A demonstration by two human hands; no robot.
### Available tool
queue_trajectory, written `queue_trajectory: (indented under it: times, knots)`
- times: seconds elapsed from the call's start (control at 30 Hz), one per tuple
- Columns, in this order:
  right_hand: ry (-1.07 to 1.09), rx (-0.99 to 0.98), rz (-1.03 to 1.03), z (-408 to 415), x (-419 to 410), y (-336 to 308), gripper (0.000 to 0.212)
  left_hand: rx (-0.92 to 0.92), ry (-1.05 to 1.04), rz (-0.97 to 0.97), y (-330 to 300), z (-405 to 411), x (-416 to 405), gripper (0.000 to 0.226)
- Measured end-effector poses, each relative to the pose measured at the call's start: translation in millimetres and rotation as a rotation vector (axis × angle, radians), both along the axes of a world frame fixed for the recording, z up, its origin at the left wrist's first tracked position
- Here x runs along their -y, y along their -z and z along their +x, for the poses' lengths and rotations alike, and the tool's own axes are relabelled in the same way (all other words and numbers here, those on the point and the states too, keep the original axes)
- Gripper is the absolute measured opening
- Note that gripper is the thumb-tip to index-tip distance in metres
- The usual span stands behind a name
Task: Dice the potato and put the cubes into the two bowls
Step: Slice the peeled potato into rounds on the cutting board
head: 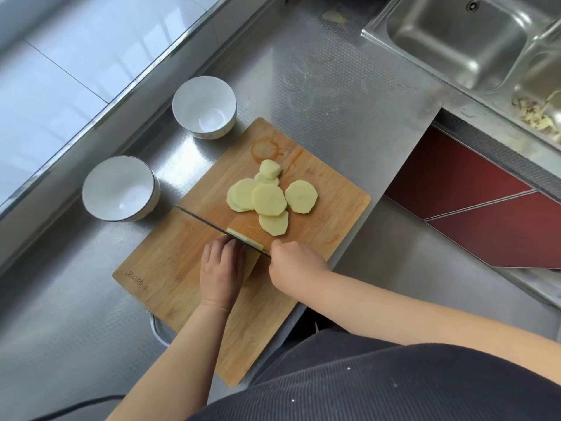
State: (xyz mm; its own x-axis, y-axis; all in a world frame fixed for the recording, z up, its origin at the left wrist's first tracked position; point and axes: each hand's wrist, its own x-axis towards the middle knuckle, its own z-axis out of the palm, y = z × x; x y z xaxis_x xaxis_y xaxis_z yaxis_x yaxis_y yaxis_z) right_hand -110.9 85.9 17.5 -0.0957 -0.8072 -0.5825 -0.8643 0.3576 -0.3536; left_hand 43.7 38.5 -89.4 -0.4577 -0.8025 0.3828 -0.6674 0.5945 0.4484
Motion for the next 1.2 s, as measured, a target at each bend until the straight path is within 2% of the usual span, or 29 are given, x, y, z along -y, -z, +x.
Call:
queue_trajectory:
  times: [0.43, 0.8, 0.97, 1.2]
  knots:
    - [-0.003, -0.034, 0.032, 2.8, 6.3, 8.9, 0.02, 0.009, 0.002, -0.032, 4.5, 1.4, 0.7, 0.027]
    - [0.03, -0.05, 0.086, 4.6, 9.8, 41.4, 0.021, 0.024, 0.002, -0.042, 4.5, 2.3, 0.0, 0.012]
    - [-0.003, -0.054, 0.006, -2.4, 6.9, 42.4, 0.025, 0.047, -0.06, -0.018, 4.5, 0.0, -3.0, 0.022]
    - [-0.081, -0.21, -0.295, -17.2, 11.1, 21.9, 0.033, 0.064, -0.106, 0.074, -12.5, -0.2, -12.4, 0.029]
